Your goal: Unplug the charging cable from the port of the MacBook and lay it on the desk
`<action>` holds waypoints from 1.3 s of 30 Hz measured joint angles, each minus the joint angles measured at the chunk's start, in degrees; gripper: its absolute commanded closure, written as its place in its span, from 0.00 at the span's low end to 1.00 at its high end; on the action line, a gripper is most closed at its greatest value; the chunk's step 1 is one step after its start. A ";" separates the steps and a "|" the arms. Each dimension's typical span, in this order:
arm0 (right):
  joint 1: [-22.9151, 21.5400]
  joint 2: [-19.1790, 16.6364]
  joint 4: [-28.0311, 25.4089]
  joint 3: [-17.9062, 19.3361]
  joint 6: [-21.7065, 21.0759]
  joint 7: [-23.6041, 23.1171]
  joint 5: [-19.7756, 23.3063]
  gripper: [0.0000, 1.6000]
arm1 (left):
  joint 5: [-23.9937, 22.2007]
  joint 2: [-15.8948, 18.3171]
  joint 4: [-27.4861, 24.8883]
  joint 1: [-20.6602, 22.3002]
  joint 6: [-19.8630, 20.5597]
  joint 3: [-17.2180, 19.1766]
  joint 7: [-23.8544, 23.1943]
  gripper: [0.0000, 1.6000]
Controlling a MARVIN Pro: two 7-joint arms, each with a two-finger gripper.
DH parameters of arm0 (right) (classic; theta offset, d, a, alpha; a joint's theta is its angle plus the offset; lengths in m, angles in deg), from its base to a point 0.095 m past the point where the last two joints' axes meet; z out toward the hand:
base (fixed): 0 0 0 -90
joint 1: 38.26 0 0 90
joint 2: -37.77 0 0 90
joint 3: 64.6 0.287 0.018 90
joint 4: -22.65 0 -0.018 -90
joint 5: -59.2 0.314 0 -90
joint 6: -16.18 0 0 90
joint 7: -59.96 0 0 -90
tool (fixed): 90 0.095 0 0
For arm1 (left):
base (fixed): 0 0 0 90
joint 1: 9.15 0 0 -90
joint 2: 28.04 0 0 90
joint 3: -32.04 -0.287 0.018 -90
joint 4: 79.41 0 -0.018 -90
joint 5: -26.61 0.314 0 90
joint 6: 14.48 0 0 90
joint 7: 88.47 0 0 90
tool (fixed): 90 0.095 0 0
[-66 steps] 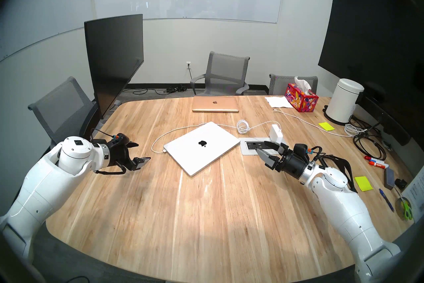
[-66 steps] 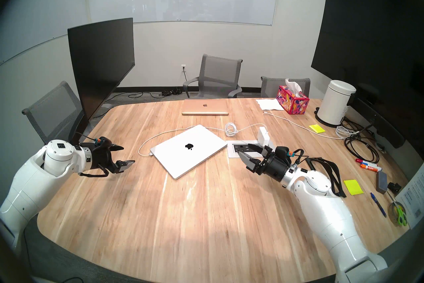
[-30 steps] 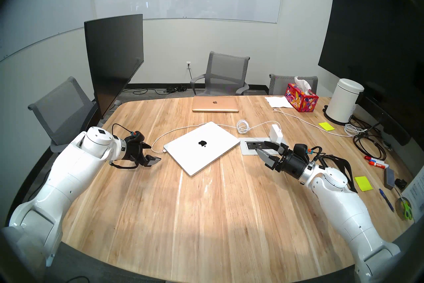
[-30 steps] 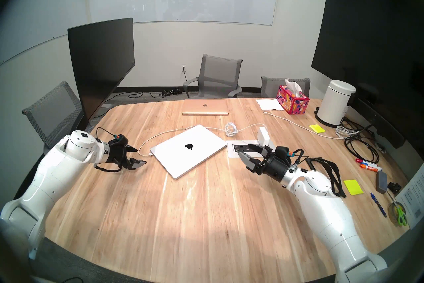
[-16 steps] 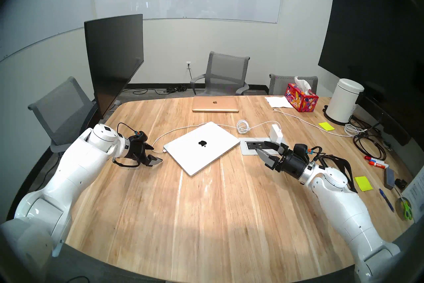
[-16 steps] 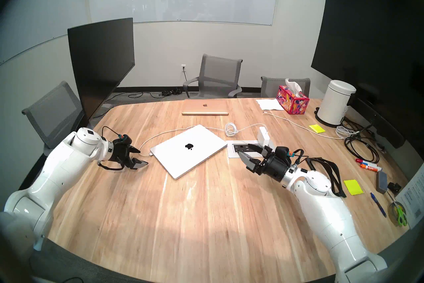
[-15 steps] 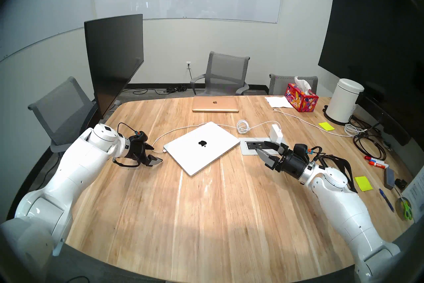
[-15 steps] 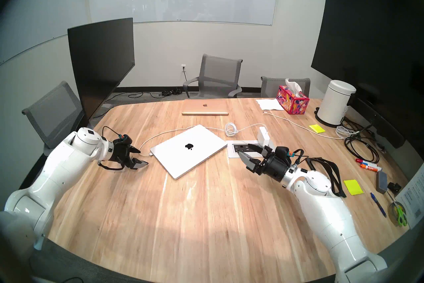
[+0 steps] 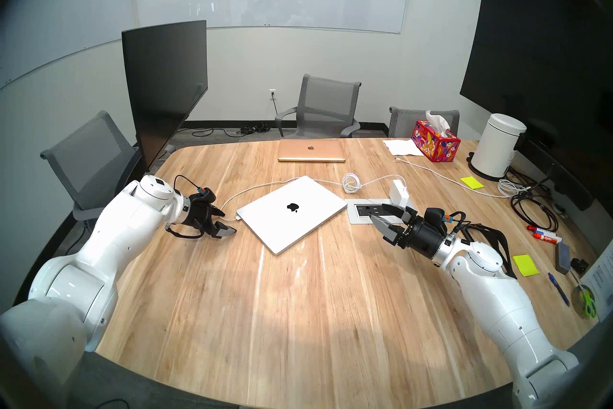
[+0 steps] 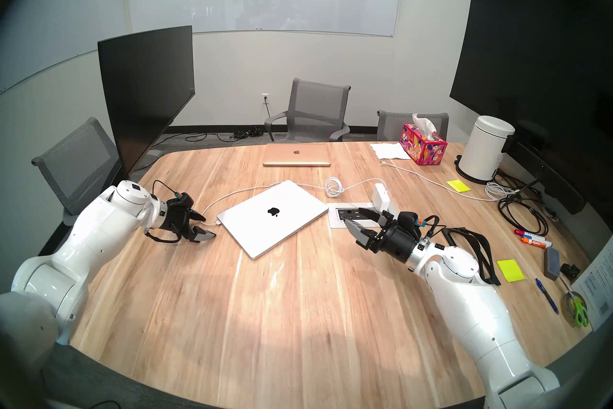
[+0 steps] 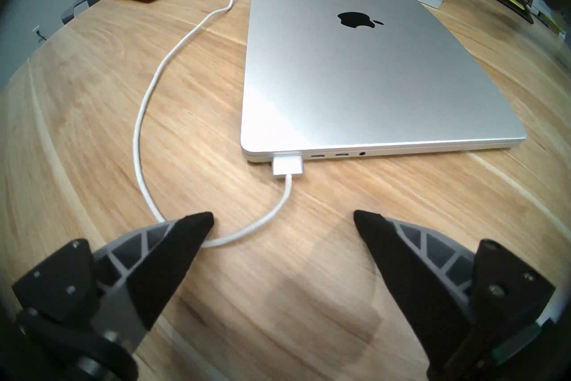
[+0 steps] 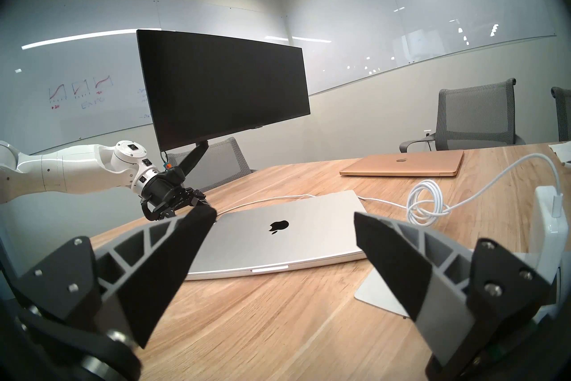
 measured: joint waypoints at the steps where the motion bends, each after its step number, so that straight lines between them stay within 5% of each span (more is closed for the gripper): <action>1: 0.00 0.00 0.00 0.00 0.00 0.00 0.00 0.00 | 0.11 -0.14 0.42 0.27 -0.23 0.00 -0.13 0.00; 6: 0.00 0.01 0.00 0.03 0.00 0.00 -0.01 0.00 | 0.84 -1.20 4.24 2.44 -2.16 -0.09 -1.09 0.00; 7: 0.00 0.01 -0.01 0.03 0.00 0.00 -0.01 0.00 | 0.91 -1.30 4.62 2.65 -2.35 -0.09 -1.19 0.11; 8: 0.00 0.01 -0.01 0.04 0.00 0.00 -0.02 0.00 | 1.01 -1.45 5.15 2.96 -2.62 -0.09 -1.33 0.36; 10: 0.00 0.01 -0.01 0.05 0.00 0.00 -0.02 0.00 | 1.19 -1.76 6.32 3.63 -3.27 -0.10 -1.65 0.59; 16: 0.00 0.02 -0.02 0.08 -0.01 0.00 -0.03 0.00 | 1.72 -2.61 9.37 5.24 -4.99 -0.22 -2.73 0.76; 17: 0.00 0.02 -0.02 0.09 -0.01 0.00 -0.03 0.00 | 1.90 -2.84 10.30 5.70 -5.51 -0.22 -3.07 0.69; 19: 0.00 0.03 -0.02 0.10 -0.01 0.00 -0.04 0.00 | 2.08 -3.05 11.16 6.15 -5.99 -0.24 -3.36 0.69; 20: 0.00 0.03 -0.02 0.10 -0.01 0.00 -0.04 0.00 | 2.16 -3.14 11.51 6.34 -6.20 -0.24 -3.47 0.74; 22: 0.00 0.03 -0.02 0.11 -0.01 0.00 -0.05 0.00 | 2.33 -3.33 12.28 6.74 -6.65 -0.24 -3.67 1.00; 39: 0.01 0.06 -0.02 0.16 -0.01 0.00 -0.08 0.00 | 2.83 -4.01 14.96 8.33 -9.87 0.54 -5.18 1.00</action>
